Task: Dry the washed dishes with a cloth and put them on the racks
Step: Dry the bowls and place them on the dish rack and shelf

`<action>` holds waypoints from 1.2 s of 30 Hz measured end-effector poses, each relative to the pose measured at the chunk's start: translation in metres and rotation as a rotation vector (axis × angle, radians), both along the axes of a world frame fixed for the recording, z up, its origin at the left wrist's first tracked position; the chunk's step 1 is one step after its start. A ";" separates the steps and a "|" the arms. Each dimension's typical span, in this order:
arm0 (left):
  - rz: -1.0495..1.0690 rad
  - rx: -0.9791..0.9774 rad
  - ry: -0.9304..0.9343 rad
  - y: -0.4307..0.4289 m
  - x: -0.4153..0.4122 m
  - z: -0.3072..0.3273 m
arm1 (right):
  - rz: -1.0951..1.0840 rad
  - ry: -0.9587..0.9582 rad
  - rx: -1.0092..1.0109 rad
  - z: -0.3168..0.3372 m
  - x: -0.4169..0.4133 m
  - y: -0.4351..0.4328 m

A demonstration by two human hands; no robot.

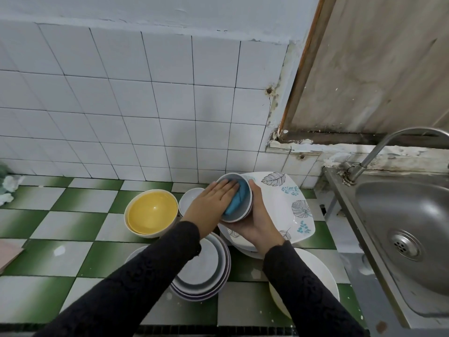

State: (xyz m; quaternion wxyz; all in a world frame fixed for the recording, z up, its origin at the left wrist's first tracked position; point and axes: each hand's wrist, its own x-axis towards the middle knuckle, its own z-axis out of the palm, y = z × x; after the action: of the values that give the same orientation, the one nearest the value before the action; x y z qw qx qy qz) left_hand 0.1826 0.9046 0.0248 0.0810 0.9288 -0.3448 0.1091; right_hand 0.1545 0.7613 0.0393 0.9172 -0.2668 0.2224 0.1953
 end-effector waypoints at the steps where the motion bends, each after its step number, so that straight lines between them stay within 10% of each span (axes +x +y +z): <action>1: 0.027 0.035 0.046 0.000 -0.001 0.001 | -0.001 -0.004 -0.034 0.000 0.001 -0.002; 9: 0.206 -0.570 0.643 -0.024 -0.033 0.032 | -0.116 -0.051 -0.252 0.008 0.010 0.005; 14: 0.222 -1.323 1.150 -0.021 -0.036 0.058 | -0.025 -0.113 -0.128 0.012 0.003 -0.001; 18: 0.381 -1.618 0.882 -0.015 -0.029 0.061 | -0.027 -0.029 -0.004 0.006 -0.003 -0.005; 22: 0.361 -1.299 0.356 -0.014 -0.026 0.050 | -0.044 -0.001 0.035 0.003 -0.007 0.001; 27: -0.005 -0.427 0.103 -0.008 -0.019 0.018 | -0.070 -0.012 0.123 0.009 -0.012 0.011; 36: 0.057 0.165 0.130 0.000 -0.010 0.017 | -0.121 -0.029 -0.100 0.010 -0.010 0.000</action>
State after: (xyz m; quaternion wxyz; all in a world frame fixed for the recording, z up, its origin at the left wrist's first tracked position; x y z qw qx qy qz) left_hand 0.1727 0.9044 0.0421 0.0232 0.9468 -0.3201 0.0223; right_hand 0.1447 0.7609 0.0498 0.9159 -0.3013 0.2342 0.1245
